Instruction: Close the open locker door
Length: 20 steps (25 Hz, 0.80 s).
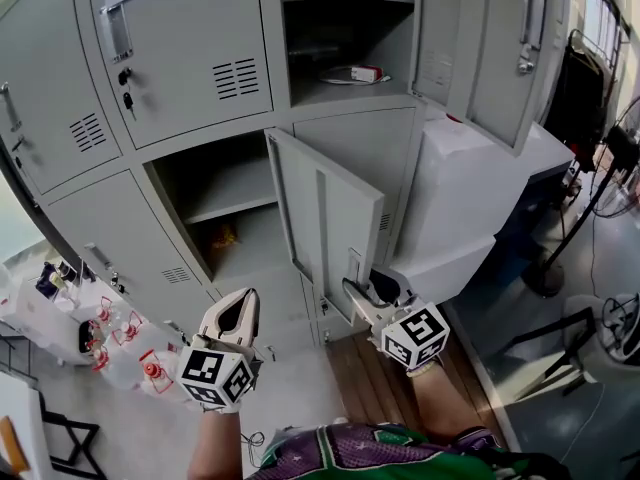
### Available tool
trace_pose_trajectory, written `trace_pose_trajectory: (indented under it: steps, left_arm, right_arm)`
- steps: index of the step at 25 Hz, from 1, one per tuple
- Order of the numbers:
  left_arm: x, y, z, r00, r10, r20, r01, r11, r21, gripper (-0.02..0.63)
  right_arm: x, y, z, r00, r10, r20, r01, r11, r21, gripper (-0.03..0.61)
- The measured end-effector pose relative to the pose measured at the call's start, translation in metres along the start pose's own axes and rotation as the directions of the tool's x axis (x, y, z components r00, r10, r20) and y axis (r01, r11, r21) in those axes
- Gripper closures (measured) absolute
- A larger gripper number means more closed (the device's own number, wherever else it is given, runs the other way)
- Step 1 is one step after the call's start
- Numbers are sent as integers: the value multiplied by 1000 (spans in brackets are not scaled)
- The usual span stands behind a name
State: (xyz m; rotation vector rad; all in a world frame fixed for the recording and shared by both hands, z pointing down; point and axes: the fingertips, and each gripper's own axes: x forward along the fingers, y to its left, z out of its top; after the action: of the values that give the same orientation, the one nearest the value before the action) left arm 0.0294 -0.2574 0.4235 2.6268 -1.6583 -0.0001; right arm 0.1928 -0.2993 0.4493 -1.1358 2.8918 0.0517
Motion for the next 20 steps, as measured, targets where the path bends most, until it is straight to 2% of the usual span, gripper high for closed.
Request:
trace_pose_trajectory:
  steps: [10,20]
  left_arm:
    - [-1,-8,-2,1000,8,3,-8,1000,-20,591]
    - [-8,-8,-5,1000,27,0,-27,999,-38,591]
  right_arm:
    - [3,22,1,994,110,10,-110,994,-21,449]
    - [10,48,3,977,214,6,-214,976,-36,426]
